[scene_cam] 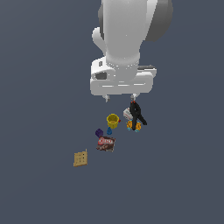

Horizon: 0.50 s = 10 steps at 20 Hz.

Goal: Pick up a designated object from a clutter of objects.

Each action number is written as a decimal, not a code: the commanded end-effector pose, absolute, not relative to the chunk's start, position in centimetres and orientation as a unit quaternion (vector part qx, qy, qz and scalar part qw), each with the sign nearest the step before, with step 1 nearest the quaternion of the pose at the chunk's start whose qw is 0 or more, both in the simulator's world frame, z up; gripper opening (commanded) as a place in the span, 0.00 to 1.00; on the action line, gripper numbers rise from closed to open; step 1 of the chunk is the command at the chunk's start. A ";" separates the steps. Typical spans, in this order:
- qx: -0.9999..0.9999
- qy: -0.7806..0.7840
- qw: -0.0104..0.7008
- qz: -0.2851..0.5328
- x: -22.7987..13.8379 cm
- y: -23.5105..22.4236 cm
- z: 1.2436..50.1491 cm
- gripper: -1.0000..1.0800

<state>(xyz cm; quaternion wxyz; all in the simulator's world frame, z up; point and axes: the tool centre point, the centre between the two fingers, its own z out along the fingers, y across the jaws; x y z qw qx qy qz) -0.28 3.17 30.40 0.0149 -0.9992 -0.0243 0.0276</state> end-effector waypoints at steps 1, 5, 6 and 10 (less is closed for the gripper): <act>-0.999 -0.024 0.015 0.028 -0.3 3.2 30.4 0.96; -0.999 -0.031 0.018 0.028 -0.3 4.1 30.6 0.96; -0.999 -0.035 0.020 0.028 -0.3 4.6 30.7 0.96; -0.998 -0.045 0.026 0.028 -0.3 6.0 31.2 0.96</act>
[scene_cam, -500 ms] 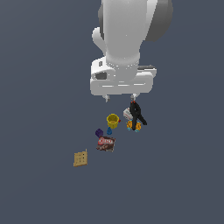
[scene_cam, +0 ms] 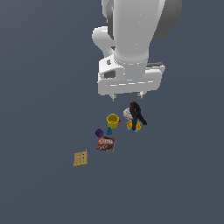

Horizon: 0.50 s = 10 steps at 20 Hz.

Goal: Pick up a designated object from a clutter of objects.

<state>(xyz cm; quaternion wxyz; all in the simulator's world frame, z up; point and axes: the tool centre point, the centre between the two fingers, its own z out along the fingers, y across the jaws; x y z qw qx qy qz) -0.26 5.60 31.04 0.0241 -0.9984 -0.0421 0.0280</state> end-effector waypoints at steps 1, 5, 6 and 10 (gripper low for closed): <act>-0.998 -0.045 0.026 0.028 -0.3 6.1 31.2 0.96; -0.998 -0.048 0.025 0.028 -0.3 5.9 31.0 0.96; -0.998 -0.051 0.024 0.028 -0.2 6.0 30.8 0.96; -0.997 -0.070 0.020 0.027 -0.2 6.0 29.8 0.96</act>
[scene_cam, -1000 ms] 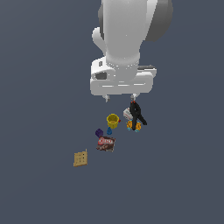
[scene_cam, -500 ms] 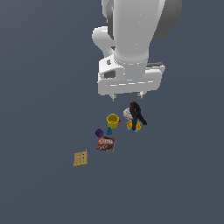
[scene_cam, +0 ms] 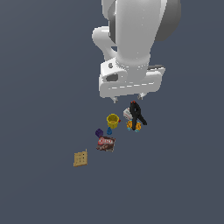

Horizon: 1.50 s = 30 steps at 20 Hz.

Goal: Pick up a designated object from a clutter of objects.

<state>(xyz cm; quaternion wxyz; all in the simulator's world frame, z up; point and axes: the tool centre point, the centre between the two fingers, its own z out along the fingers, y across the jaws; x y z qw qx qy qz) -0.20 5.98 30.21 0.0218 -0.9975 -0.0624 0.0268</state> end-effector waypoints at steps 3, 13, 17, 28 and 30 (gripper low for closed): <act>-0.995 -0.093 0.016 0.026 -0.2 6.0 28.6 0.96; -0.974 -0.224 -0.004 0.022 -0.6 6.4 22.0 0.96; -0.956 -0.292 -0.010 0.020 -1.1 6.8 18.9 0.96; -0.880 -0.475 -0.012 0.012 -4.0 8.6 11.1 0.96; -0.865 -0.502 -0.010 0.010 -4.6 9.0 10.0 0.96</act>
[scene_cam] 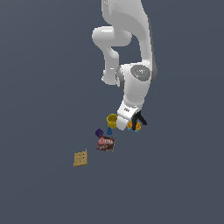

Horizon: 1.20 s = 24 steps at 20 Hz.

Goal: Pick up a designated object from a clutter of objects.

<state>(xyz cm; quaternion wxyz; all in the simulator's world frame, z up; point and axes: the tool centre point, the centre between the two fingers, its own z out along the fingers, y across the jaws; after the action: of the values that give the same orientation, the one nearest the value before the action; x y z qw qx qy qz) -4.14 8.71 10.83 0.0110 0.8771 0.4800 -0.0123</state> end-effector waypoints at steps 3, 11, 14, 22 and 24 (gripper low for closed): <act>0.845 0.535 0.007 -0.007 -5.4 9.5 8.7 0.96; 0.810 0.586 0.001 -0.001 -6.8 10.4 6.8 0.96; 0.806 0.592 0.000 0.000 -7.0 10.5 6.5 0.96; 0.807 0.590 0.000 -0.001 -7.0 10.5 5.6 0.96; 0.807 0.591 0.000 -0.001 -7.0 10.5 4.9 0.96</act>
<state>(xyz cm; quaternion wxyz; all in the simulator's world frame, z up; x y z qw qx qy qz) -6.98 10.52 5.45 0.0002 0.8072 0.5903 -0.0003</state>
